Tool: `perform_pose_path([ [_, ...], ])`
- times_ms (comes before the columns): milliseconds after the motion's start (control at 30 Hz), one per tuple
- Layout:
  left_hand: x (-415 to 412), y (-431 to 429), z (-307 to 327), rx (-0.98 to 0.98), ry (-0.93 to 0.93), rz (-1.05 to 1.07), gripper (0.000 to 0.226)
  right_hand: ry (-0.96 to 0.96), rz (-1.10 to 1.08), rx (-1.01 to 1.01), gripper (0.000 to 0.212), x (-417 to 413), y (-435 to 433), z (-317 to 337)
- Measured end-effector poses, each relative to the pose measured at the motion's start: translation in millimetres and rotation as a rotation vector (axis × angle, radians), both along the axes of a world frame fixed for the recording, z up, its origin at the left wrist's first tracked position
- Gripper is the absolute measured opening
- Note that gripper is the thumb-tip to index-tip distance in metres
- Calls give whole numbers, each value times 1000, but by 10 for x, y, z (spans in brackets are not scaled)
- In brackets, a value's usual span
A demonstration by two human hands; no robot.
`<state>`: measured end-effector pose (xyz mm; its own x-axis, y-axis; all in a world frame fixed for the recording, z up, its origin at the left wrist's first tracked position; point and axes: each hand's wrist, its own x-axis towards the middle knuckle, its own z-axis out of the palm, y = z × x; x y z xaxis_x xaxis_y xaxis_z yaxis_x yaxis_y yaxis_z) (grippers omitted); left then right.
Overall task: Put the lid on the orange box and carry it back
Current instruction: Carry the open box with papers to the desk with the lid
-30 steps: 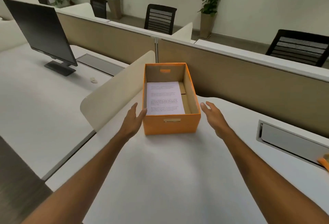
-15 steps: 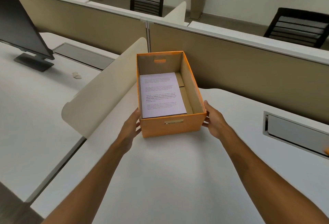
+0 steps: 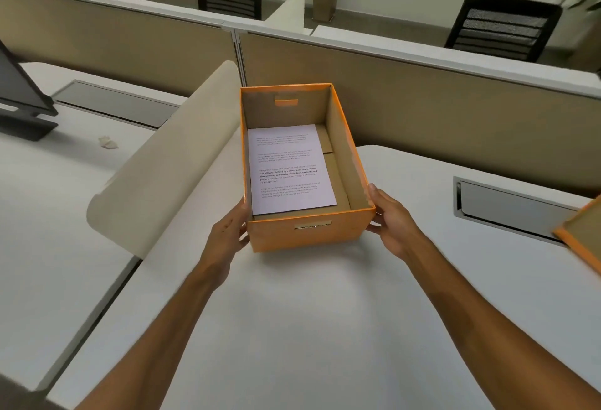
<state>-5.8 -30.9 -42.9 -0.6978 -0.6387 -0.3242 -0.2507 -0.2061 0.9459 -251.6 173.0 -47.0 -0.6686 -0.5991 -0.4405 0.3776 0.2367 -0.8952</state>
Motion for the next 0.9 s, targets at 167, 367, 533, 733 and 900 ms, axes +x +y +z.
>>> perform_pose_path([
  [167,-59,283,129,-41,13,-40,48,9,-71,-38,41,126,479,50],
  [367,-63,787,198,-60,12,-89,40,20,-152,-44,42,352,1173,114],
  [533,-27,1355,281,-73,23,-119,46,53,-183,-40,43,505,1841,210],
  [733,81,2158,362,-94,32,-135,46,108,-200,-33,42,712,2724,350],
  [900,209,2824,377,-85,30,-130,49,106,-208,-55,40,936,3447,384],
])
